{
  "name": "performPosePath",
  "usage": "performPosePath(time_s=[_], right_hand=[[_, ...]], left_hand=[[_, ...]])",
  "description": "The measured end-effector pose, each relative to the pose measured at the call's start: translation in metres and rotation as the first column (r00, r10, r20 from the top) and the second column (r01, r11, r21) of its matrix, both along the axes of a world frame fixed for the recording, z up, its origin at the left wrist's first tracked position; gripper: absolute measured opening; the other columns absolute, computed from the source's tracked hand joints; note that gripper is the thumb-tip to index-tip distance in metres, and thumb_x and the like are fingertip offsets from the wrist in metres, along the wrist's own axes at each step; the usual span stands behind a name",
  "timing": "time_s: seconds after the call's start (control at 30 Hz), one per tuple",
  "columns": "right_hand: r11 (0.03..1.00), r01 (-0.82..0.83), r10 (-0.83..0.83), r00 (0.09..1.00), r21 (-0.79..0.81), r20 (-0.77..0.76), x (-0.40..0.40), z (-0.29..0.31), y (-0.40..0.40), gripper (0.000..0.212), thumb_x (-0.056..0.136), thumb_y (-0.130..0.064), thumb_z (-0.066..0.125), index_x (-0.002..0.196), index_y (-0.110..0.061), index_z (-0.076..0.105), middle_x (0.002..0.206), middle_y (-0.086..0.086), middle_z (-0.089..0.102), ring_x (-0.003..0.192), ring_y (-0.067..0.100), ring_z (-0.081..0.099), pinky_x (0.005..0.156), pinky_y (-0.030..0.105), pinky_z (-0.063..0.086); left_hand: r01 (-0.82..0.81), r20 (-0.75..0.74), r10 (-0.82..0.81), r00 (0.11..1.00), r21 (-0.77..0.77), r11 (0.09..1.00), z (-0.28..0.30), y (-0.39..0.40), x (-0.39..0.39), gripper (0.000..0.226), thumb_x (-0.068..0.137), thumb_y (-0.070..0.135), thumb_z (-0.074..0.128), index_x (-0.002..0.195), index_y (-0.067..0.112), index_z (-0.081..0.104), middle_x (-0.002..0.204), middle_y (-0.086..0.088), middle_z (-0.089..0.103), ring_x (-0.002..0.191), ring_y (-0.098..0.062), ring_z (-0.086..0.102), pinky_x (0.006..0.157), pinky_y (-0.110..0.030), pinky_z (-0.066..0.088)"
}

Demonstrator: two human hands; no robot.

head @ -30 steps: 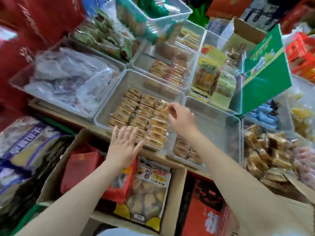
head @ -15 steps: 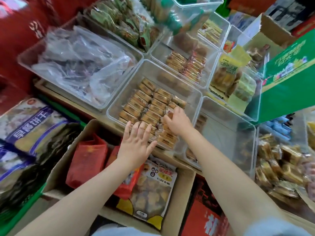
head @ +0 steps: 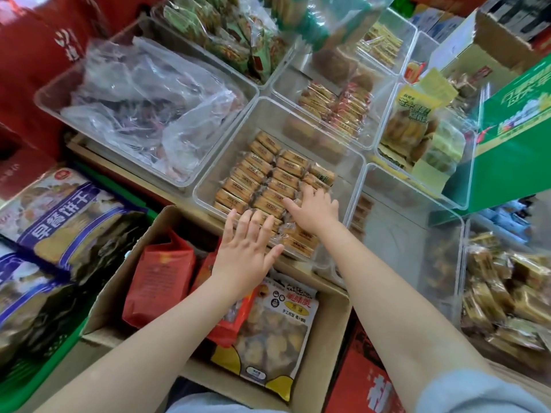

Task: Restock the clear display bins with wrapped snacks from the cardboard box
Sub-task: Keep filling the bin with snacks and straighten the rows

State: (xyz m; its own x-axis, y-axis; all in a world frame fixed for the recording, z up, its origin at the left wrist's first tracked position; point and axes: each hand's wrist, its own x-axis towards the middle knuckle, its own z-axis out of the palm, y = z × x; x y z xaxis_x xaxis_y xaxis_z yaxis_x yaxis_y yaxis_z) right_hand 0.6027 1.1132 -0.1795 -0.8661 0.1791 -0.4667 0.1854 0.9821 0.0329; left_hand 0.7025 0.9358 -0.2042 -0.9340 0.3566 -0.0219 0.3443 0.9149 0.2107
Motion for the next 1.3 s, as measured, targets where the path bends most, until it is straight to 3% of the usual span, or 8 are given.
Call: performPosePath(time_s=[0.23,0.37,0.53,0.73,0.87,1.03,1.2,1.3], right_hand=[[0.992,-0.057,0.048,0.995,-0.114,-0.086,0.045,0.009,0.001,0.083,0.099,-0.069,0.014,0.161,-0.015,0.0,0.167,0.014,-0.003,0.154,0.028,-0.007,0.124,0.047,-0.003],[0.972,-0.189,0.182,0.981,-0.142,-0.066,0.084,0.049,0.005,0.074,0.101,-0.062,0.027,0.155,-0.011,0.03,0.162,0.014,0.025,0.151,0.029,0.018,0.122,0.046,0.017],[0.924,-0.174,0.082,0.96,-0.341,-0.267,0.183,0.134,0.069,0.033,0.103,-0.039,0.042,0.115,-0.02,0.066,0.106,-0.002,0.068,0.099,0.018,0.061,0.086,0.037,0.049],[0.922,0.172,-0.349,0.755,-0.347,-0.555,0.343,0.199,0.204,0.035,0.099,-0.029,0.05,0.072,-0.009,0.058,0.061,0.002,0.055,0.059,0.021,0.052,0.058,0.043,0.044],[0.833,0.374,-0.546,0.673,-0.408,-0.499,0.426,0.206,0.265,0.028,0.1,-0.023,0.055,0.076,-0.009,0.063,0.067,0.002,0.06,0.064,0.019,0.055,0.063,0.041,0.046],[0.815,0.505,-0.574,0.772,-0.283,-0.273,0.477,0.167,0.314,0.025,0.1,-0.032,0.052,0.09,-0.014,0.066,0.09,0.002,0.069,0.085,0.023,0.061,0.071,0.039,0.05],[0.88,0.449,-0.454,0.891,-0.154,0.008,0.474,0.093,0.358,0.026,0.097,-0.028,0.059,0.12,-0.016,0.065,0.121,0.008,0.065,0.109,0.028,0.061,0.082,0.031,0.048],[0.872,0.431,-0.417,0.903,-0.235,0.107,0.47,0.036,0.377,0.041,0.099,-0.03,0.058,0.138,-0.018,0.056,0.139,0.01,0.056,0.126,0.03,0.055,0.096,0.031,0.045]], left_hand=[[0.001,0.063,-0.001,0.998,-0.002,1.0,0.008,-0.002,-0.001,0.073,0.102,0.058,0.013,0.149,0.012,0.043,0.148,-0.013,0.046,0.142,-0.032,0.032,0.123,-0.049,-0.005],[-0.008,0.197,0.016,0.98,-0.041,0.999,0.028,-0.002,-0.002,0.073,0.102,0.06,0.008,0.158,0.017,0.025,0.163,-0.012,0.025,0.153,-0.029,0.011,0.123,-0.048,-0.011],[-0.045,0.249,0.005,0.968,0.158,0.986,0.073,0.038,0.026,0.065,0.104,0.048,0.039,0.156,0.011,0.03,0.165,-0.021,0.015,0.154,-0.036,0.005,0.125,-0.046,0.002],[0.21,0.329,-0.443,0.834,0.554,0.806,0.124,0.17,0.134,0.049,0.102,0.036,0.052,0.146,0.015,0.047,0.155,-0.004,0.036,0.145,-0.019,0.03,0.114,-0.028,0.025],[0.252,0.396,-0.625,0.673,0.671,0.697,0.142,0.244,0.208,0.047,0.101,0.036,0.056,0.145,0.022,0.047,0.145,0.002,0.045,0.136,-0.013,0.039,0.1,-0.019,0.03],[0.075,0.54,-0.652,0.533,0.737,0.672,0.157,0.306,0.27,0.074,0.095,0.054,0.059,0.157,0.042,0.02,0.162,0.012,0.024,0.146,-0.007,0.027,0.116,-0.034,0.032],[-0.01,0.563,-0.63,0.535,0.75,0.661,0.143,0.328,0.284,0.079,0.094,0.04,0.066,0.155,0.051,0.017,0.163,0.019,0.021,0.146,-0.013,0.033,0.113,-0.042,0.041],[-0.042,0.583,-0.618,0.527,0.745,0.666,0.137,0.326,0.281,0.08,0.089,0.043,0.069,0.153,0.054,0.023,0.16,0.022,0.028,0.14,-0.013,0.043,0.103,-0.036,0.047]])
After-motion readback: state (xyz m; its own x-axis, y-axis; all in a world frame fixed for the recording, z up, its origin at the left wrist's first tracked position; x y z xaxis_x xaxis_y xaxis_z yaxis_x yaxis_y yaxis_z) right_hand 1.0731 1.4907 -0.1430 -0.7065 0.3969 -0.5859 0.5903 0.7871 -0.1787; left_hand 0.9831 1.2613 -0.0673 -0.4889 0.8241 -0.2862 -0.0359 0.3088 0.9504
